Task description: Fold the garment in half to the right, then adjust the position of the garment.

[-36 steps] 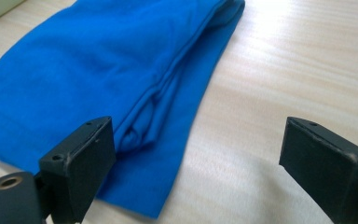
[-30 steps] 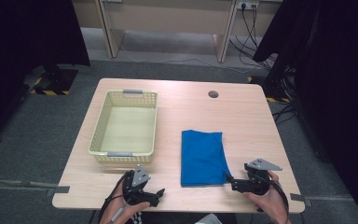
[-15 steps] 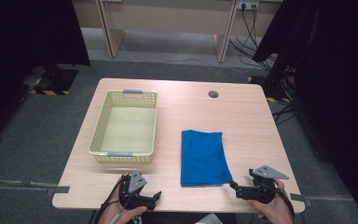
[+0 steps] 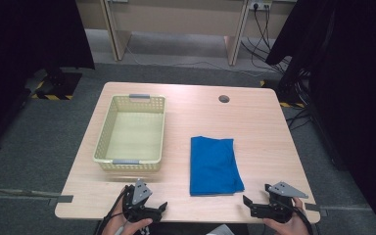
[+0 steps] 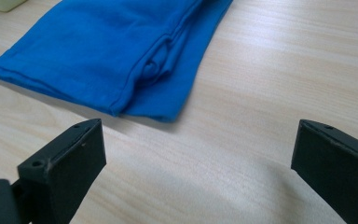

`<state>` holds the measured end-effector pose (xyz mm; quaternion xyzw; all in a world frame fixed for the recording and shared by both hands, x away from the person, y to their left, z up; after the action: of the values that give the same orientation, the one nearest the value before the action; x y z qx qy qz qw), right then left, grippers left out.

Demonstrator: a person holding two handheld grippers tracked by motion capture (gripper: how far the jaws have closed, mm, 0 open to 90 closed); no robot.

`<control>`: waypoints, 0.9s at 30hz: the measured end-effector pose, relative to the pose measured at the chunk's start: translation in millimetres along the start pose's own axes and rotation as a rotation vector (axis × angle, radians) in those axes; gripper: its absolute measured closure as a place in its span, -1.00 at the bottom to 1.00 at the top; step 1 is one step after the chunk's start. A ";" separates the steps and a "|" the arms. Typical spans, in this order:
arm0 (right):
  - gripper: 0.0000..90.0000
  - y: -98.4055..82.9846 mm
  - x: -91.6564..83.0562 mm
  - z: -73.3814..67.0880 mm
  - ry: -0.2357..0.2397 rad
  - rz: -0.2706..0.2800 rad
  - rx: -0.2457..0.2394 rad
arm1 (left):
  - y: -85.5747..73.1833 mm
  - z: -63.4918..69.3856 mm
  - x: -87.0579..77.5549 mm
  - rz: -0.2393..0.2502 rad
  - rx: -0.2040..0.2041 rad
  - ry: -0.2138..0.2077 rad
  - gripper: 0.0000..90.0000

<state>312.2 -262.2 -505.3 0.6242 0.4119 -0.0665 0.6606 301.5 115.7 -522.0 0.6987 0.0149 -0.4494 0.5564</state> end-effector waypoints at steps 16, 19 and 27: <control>-0.94 -6.3 -2.7 -1.4 0.007 -0.009 -0.013 | -2.5 -1.0 -2.6 -0.013 0.001 0.010 -0.95; -0.94 -4.8 -2.2 -1.9 0.008 -0.006 -0.016 | -2.5 -1.0 -2.5 -0.013 -0.001 0.011 -0.95; -0.94 2.5 5.0 -2.6 0.002 -0.005 -0.040 | -3.3 -1.6 -2.8 -0.007 -0.001 0.016 -0.95</control>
<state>315.8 -257.2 -506.2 0.6099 0.4152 -0.0592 0.6724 299.1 119.5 -522.7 0.7017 0.0221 -0.4460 0.5551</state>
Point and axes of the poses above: each handheld gripper's, and its own axes: x roughly forward along the jaws, y roughly out of its top, z roughly to its right, the point moved 5 cm from there along x, roughly forward along the jaws, and after that the axes turned 1 degree about -z, right-handed, at the moved point
